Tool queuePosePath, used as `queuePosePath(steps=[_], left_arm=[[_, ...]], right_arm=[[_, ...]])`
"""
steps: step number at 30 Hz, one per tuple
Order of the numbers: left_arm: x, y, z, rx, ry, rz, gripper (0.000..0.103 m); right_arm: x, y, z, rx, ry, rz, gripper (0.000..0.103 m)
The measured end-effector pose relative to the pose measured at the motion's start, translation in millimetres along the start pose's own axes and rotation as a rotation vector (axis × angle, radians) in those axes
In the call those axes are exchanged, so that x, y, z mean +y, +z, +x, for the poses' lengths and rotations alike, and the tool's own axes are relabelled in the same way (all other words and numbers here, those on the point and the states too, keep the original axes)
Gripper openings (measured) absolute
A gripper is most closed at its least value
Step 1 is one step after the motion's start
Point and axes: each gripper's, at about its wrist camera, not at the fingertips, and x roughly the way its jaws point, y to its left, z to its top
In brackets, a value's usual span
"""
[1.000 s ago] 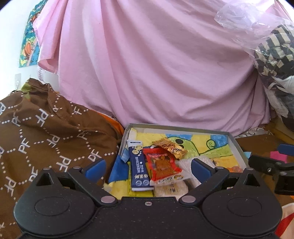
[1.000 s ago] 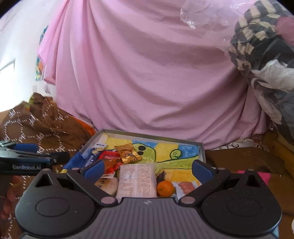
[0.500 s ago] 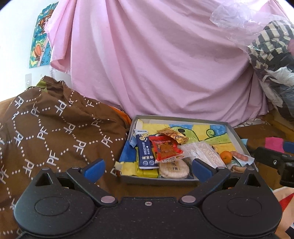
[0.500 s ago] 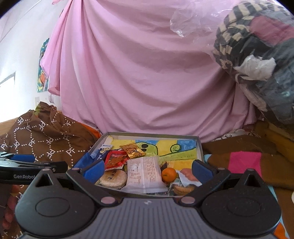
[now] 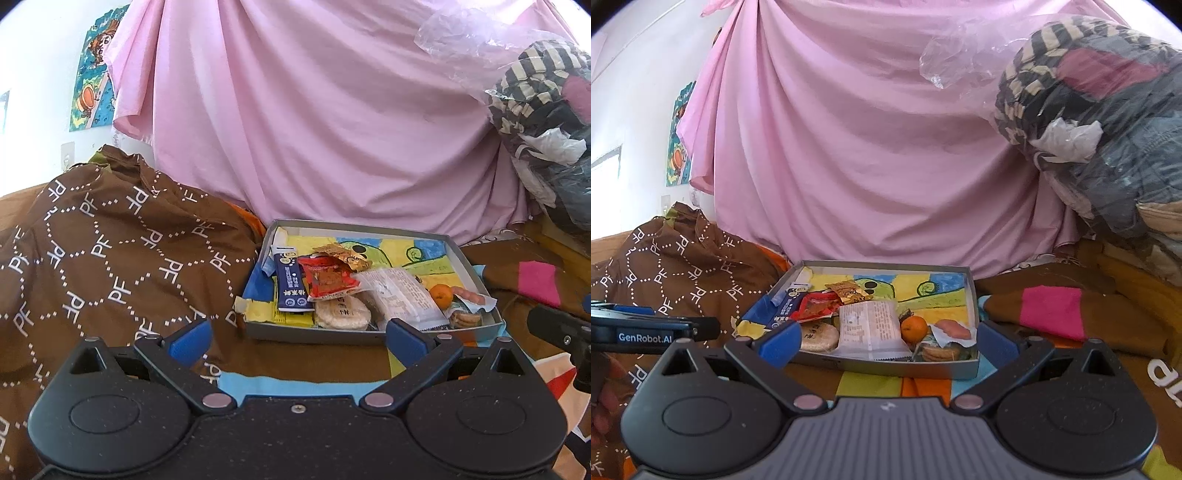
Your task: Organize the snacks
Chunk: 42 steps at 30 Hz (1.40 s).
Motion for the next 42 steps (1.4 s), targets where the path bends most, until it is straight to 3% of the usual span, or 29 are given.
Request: queuePosePath(steps=[25, 33, 42], left_arm=[[11, -34, -44, 0.049, 0.060, -0.050, 0.101], [11, -51, -51, 0.093, 0.074, -0.034, 0.101], [13, -70, -63, 0.078, 0.081, -0.011, 0.100]], right_arm=[[1, -41, -54, 0.015, -0.065, 0.065, 0.103], [4, -61, -62, 0.059, -0.049, 0.073, 0.103], [15, -68, -74, 0.058, -0.030, 0.054, 0.103]])
